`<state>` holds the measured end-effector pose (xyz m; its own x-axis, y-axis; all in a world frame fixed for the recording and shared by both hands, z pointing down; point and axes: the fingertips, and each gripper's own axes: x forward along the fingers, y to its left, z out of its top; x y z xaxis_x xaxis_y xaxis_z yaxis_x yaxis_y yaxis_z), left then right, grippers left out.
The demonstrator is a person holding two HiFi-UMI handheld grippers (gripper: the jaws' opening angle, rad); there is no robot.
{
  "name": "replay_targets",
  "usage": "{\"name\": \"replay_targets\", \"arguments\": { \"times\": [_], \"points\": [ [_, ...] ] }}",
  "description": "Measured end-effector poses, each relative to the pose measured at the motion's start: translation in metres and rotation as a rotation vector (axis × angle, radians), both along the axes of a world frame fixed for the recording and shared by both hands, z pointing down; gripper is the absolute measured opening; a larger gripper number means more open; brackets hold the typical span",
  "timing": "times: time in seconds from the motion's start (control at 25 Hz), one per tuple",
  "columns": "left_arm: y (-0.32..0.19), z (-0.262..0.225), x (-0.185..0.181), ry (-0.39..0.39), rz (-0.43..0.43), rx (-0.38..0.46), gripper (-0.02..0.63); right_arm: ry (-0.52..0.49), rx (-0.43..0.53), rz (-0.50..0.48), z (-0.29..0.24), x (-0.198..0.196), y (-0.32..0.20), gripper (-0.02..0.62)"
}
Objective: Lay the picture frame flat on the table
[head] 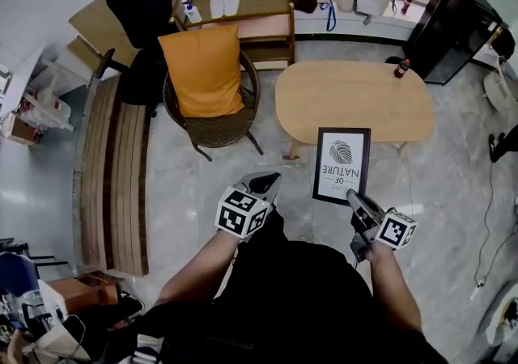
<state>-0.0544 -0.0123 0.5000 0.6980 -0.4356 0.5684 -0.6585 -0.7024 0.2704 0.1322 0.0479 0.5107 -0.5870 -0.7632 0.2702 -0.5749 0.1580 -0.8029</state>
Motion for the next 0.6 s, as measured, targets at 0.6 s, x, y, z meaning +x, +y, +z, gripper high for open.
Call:
{"name": "replay_targets", "arguments": {
  "times": [0.6],
  "points": [
    [-0.172,0.014,-0.017,-0.004,0.197,-0.018,0.005,0.068,-0.108,0.166,0.022,-0.017,-0.148,0.028]
  ]
}}
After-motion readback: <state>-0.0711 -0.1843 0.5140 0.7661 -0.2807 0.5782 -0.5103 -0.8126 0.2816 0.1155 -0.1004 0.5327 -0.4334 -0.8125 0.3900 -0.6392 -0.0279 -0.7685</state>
